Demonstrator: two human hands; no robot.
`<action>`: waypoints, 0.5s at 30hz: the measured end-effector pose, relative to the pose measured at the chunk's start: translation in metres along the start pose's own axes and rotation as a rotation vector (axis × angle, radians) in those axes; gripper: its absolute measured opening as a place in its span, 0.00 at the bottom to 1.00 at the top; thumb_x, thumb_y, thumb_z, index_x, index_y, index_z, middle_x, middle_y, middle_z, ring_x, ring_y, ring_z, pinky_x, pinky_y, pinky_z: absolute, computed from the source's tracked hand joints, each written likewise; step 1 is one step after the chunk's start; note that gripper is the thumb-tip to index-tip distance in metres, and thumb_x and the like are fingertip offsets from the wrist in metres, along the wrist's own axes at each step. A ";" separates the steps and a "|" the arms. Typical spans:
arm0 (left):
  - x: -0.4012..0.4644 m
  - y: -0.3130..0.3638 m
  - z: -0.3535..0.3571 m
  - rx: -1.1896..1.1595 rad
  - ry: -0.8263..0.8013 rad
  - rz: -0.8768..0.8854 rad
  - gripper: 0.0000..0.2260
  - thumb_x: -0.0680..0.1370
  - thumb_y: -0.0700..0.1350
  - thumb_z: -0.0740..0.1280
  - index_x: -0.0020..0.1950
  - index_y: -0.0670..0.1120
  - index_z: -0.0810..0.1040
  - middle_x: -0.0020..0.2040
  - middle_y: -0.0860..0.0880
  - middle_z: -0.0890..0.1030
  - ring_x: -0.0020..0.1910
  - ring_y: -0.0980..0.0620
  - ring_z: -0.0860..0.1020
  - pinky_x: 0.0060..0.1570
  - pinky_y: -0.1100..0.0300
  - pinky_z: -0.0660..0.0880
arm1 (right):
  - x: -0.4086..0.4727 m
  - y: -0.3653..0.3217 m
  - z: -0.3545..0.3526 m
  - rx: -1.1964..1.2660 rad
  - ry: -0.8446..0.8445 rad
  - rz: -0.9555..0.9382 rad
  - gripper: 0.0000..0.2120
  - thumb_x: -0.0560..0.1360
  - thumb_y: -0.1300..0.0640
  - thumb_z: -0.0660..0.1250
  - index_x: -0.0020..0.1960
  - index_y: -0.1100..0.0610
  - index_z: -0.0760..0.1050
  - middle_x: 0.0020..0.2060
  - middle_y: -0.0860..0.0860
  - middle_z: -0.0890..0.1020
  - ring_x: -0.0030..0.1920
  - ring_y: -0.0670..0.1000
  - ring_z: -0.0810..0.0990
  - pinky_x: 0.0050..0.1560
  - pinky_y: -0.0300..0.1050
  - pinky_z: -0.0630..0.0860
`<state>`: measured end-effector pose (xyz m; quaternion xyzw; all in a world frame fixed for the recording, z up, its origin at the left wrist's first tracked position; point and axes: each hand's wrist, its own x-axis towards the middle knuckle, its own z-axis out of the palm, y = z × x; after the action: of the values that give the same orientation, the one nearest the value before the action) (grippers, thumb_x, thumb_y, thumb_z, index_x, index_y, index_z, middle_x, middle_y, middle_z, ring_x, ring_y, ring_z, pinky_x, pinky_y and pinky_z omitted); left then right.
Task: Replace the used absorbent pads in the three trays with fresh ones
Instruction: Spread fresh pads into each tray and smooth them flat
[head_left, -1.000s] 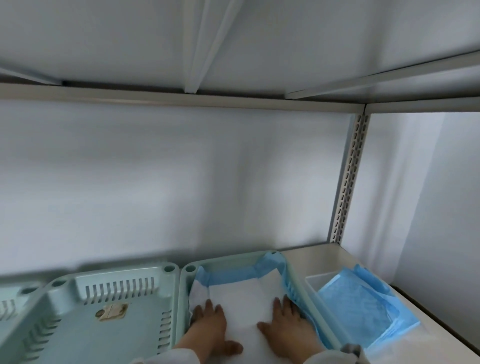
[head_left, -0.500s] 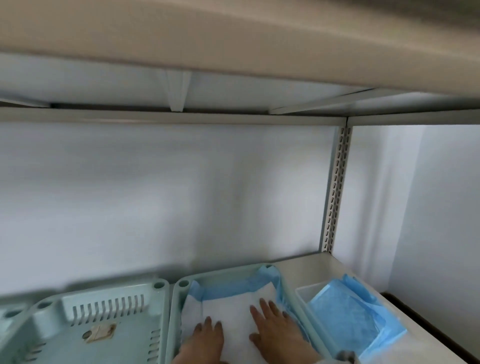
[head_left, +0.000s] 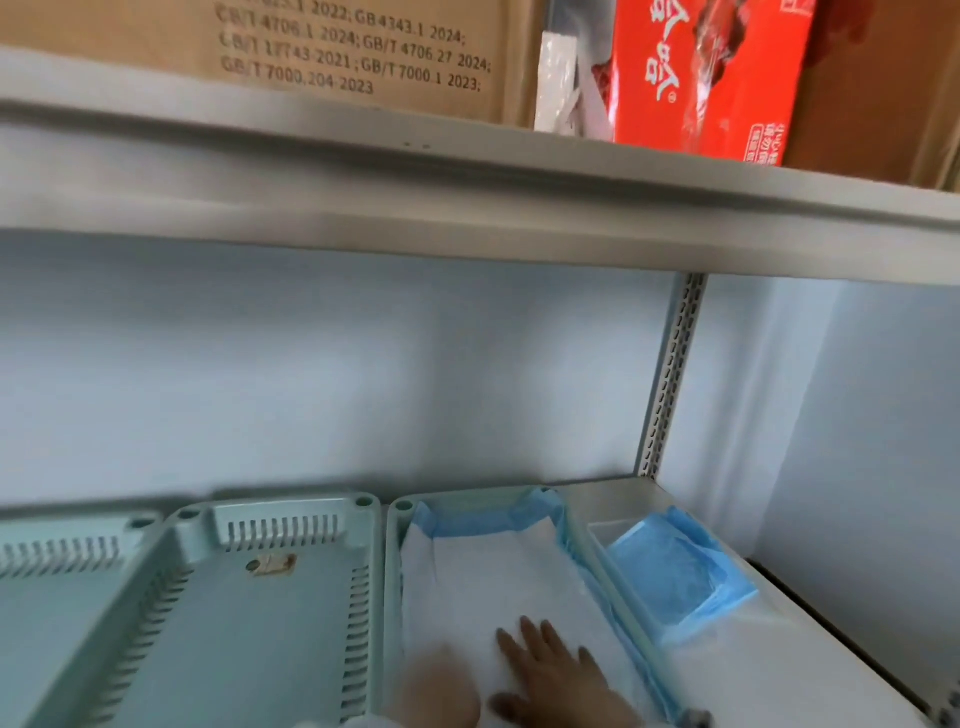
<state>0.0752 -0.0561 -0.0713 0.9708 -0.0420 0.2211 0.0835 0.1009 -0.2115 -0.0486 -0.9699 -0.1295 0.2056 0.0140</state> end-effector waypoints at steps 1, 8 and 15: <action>-0.008 -0.008 -0.003 0.058 -0.047 0.038 0.12 0.53 0.49 0.56 0.14 0.49 0.76 0.18 0.52 0.75 0.13 0.56 0.72 0.54 0.63 0.58 | -0.006 0.006 0.004 0.032 0.046 0.068 0.39 0.74 0.30 0.49 0.78 0.45 0.40 0.78 0.49 0.40 0.78 0.54 0.41 0.73 0.61 0.47; -0.020 0.011 -0.043 0.314 -0.690 0.132 0.18 0.77 0.49 0.64 0.62 0.40 0.77 0.60 0.43 0.79 0.53 0.56 0.73 0.65 0.62 0.63 | -0.040 0.017 -0.001 0.021 0.005 0.037 0.44 0.73 0.37 0.64 0.78 0.47 0.41 0.77 0.54 0.40 0.78 0.56 0.42 0.75 0.60 0.52; -0.051 0.021 -0.080 0.169 -0.776 0.194 0.24 0.79 0.37 0.59 0.74 0.34 0.58 0.68 0.32 0.66 0.63 0.34 0.71 0.45 0.47 0.68 | -0.061 0.016 0.005 -0.008 -0.100 0.134 0.64 0.55 0.27 0.70 0.78 0.47 0.37 0.77 0.55 0.38 0.77 0.61 0.43 0.74 0.62 0.53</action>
<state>-0.0065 -0.0603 -0.0194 0.9771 -0.1432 -0.1520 -0.0401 0.0485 -0.2429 -0.0306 -0.9649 -0.0658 0.2539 -0.0100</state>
